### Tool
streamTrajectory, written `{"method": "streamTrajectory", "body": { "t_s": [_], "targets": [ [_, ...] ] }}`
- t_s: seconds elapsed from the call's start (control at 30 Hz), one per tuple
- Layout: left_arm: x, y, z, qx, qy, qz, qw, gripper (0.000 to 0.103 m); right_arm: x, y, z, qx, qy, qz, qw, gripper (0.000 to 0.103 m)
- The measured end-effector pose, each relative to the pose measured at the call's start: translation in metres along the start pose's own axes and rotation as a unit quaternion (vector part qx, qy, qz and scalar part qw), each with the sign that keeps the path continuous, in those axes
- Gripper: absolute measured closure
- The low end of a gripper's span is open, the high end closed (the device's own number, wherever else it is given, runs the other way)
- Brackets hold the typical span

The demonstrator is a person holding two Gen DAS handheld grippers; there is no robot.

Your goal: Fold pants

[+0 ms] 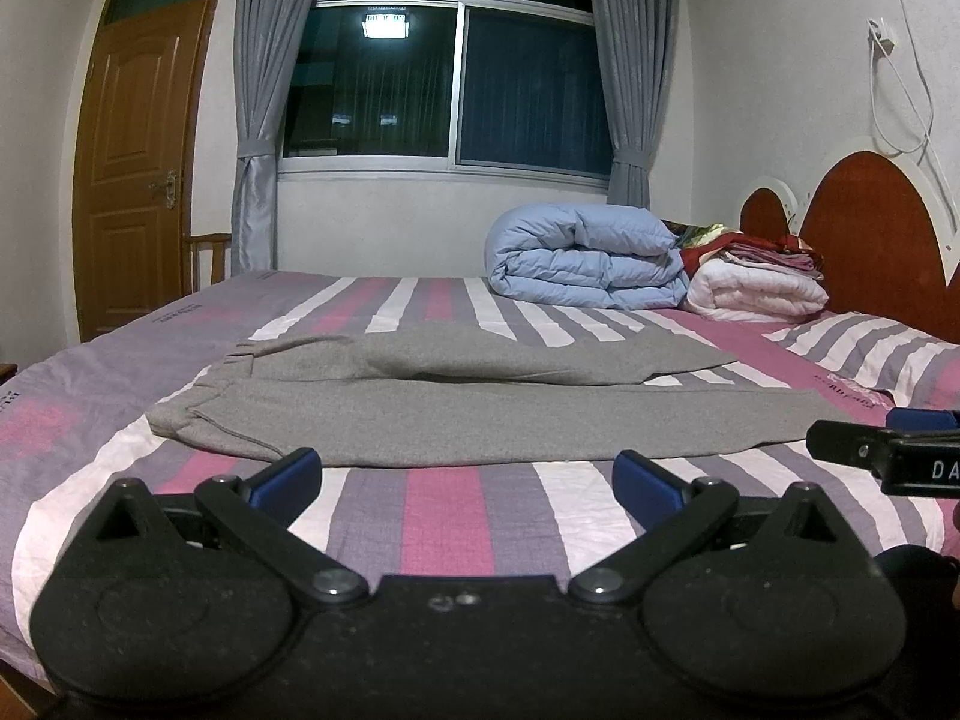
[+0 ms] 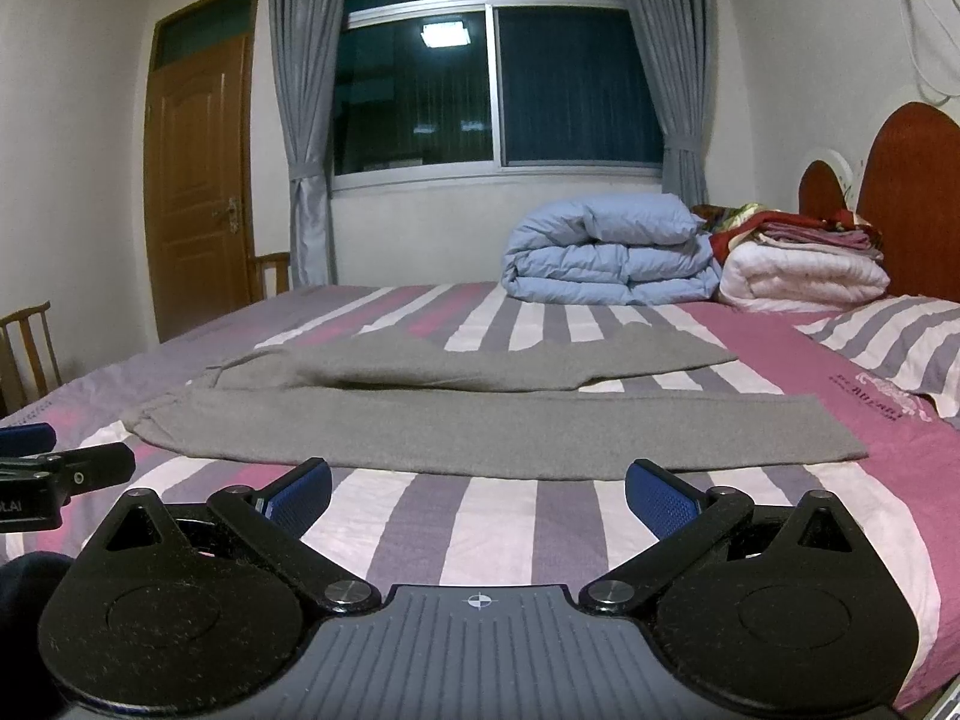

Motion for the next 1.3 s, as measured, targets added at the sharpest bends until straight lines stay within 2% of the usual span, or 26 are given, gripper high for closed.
{"method": "streamTrajectory", "body": {
  "t_s": [1.3],
  "targets": [
    [0.0019,0.001,-0.0014,0.002,0.002,0.0,1.0,0.006,0.0013,-0.0022,-0.0008,0.002,0.003,0.0,1.0,0.0]
  ]
}}
Point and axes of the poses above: each gripper's, at about its wrist camera, not at the fingertips, and x roughly the way its jaws point, y to its left, z to its top, the point moved 3 cm from there along x, roughly the way its jaws point, and after that the axes turned 10 degrees about y, right-handed, at the moved point
